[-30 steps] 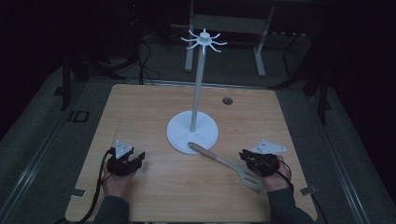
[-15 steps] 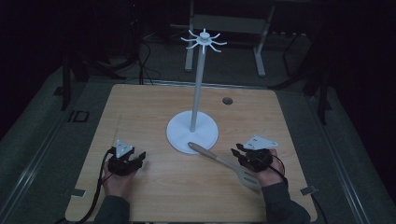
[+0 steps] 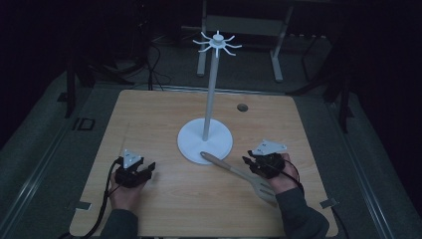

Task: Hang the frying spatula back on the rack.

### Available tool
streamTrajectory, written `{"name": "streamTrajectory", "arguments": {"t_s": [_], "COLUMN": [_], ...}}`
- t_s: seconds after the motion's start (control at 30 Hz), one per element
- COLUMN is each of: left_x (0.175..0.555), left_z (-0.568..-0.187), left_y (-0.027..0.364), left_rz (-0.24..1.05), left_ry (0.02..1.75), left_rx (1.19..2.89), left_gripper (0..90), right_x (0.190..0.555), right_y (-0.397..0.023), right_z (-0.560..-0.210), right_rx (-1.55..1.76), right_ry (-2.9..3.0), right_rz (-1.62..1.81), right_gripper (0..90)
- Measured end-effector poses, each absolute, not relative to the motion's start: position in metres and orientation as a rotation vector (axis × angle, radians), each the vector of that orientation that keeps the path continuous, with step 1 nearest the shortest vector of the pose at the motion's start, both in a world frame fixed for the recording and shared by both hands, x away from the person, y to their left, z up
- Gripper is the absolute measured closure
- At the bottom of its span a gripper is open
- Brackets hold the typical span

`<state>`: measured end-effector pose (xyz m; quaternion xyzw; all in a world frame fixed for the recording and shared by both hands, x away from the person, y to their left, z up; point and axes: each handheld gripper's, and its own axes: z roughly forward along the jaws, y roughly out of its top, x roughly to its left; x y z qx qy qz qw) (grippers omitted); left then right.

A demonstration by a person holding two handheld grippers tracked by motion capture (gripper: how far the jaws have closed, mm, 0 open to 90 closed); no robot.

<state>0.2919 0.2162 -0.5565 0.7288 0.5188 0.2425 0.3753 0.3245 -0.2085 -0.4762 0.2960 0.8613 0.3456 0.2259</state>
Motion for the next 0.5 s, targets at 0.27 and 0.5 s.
{"name": "streamTrajectory", "arguments": {"t_s": [0.27, 0.5], "left_x": [0.291, 0.292], "left_z": [-0.556, -0.556], "left_y": [0.217, 0.217], "left_rz": [0.615, 0.607], "left_ry": [1.323, 1.321], "left_rx": [1.858, 1.851], "left_gripper": [48.6, 48.6], "right_x": [0.329, 0.335], "right_y": [-0.201, -0.194], "right_z": [-0.472, -0.47], "right_rx": [0.785, 0.759], "right_ry": [2.423, 2.469], "right_rz": [0.883, 0.817], "right_gripper": [68.7, 68.6]}}
